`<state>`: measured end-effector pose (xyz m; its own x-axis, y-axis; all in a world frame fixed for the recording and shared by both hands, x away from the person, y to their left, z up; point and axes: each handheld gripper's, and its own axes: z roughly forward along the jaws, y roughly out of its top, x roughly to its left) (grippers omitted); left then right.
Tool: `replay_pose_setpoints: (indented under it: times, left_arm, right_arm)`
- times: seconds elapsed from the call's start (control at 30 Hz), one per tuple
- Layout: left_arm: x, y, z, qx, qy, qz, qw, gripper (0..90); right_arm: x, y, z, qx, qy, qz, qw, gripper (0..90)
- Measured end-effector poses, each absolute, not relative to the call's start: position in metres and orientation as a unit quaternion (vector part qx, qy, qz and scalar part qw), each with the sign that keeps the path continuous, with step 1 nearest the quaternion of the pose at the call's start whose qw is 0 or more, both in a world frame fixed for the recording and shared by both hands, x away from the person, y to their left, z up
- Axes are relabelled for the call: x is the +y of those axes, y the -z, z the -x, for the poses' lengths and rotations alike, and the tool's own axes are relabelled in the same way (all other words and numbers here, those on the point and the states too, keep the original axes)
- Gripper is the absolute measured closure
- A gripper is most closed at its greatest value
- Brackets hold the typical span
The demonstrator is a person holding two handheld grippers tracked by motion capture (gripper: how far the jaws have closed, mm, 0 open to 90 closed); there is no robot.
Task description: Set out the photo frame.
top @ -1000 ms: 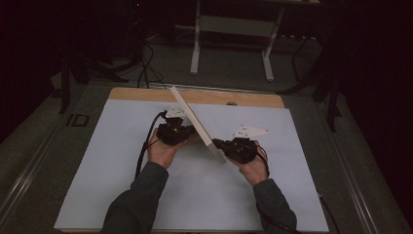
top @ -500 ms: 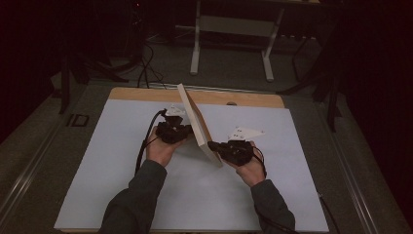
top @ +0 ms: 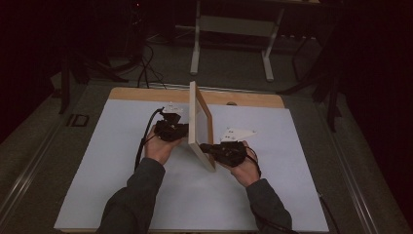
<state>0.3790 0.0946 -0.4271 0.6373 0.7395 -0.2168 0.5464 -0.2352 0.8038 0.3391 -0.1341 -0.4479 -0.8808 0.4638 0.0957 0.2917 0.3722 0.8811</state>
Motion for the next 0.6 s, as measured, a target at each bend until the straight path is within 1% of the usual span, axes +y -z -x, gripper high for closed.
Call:
replay_pose_setpoints:
  times: [0.3, 0.33, 0.57, 0.6]
  left_arm:
    - [0.103, 0.427, -0.381, 0.41, -0.089, -0.774, 0.475, 90.0]
    - [0.105, 0.426, -0.38, 0.413, -0.098, -0.77, 0.476, 89.3]
    - [0.115, 0.419, -0.378, 0.433, -0.103, -0.75, 0.49, 80.9]
    - [0.118, 0.415, -0.374, 0.44, -0.108, -0.742, 0.494, 79.7]
  right_arm:
    - [-0.123, 0.448, -0.338, 0.829, -0.507, -0.219, 0.082, 90.0]
    - [-0.122, 0.449, -0.338, 0.83, -0.507, -0.218, 0.082, 90.0]
    - [-0.125, 0.449, -0.337, 0.836, -0.495, -0.218, 0.093, 89.1]
    - [-0.128, 0.45, -0.338, 0.835, -0.494, -0.223, 0.096, 85.0]
